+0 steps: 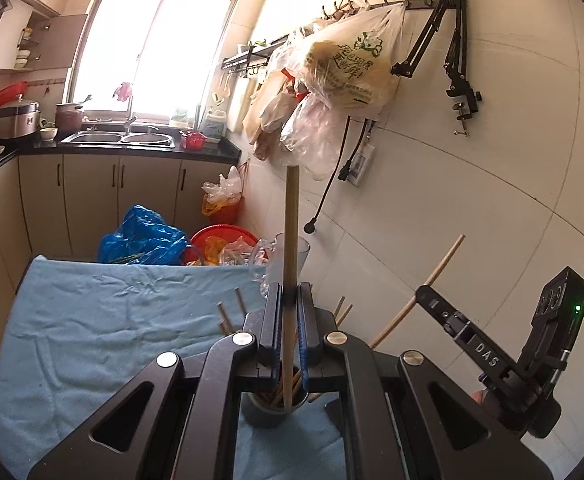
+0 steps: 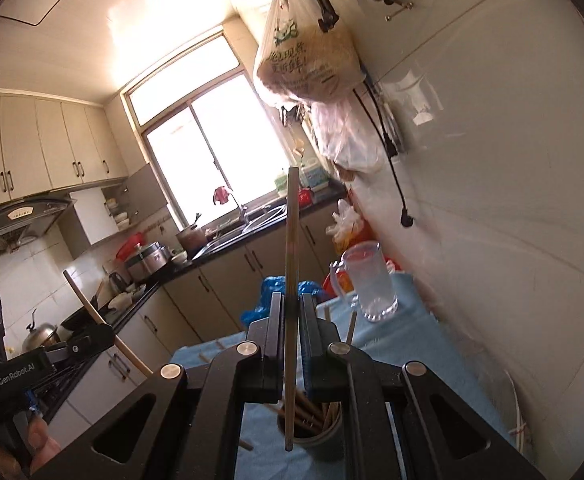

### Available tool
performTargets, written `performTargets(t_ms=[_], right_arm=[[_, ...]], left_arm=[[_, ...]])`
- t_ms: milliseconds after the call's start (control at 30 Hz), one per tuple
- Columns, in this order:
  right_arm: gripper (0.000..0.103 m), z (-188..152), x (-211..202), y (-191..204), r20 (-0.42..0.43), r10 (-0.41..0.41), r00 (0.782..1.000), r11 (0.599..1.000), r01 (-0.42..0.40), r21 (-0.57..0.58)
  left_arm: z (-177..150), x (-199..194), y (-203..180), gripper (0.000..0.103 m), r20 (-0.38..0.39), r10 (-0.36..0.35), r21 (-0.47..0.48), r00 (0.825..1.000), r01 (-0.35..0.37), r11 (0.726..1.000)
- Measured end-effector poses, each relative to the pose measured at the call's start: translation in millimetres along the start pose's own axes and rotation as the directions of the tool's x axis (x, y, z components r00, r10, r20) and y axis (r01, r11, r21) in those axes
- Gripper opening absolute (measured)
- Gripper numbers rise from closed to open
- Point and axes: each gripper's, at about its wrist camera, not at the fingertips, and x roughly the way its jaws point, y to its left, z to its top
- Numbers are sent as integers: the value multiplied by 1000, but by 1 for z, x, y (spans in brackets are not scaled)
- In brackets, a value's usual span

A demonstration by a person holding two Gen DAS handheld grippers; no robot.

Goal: Organize utensils
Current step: 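Lower the chopstick into the grey cup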

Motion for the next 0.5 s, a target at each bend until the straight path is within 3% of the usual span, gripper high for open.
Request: performTargets(t_ms=[233,500], right_arm=[[7,2,32,-10,-23,-29,999,1000,29,-6],[7,-21,64,-26,-108,-54,993,998,55,3]], left_arm=[[-4,40,-1,7,-38,10,-5,999,-10,1000],[-23,73,14,7,-101,29,-20,994,-31,999]])
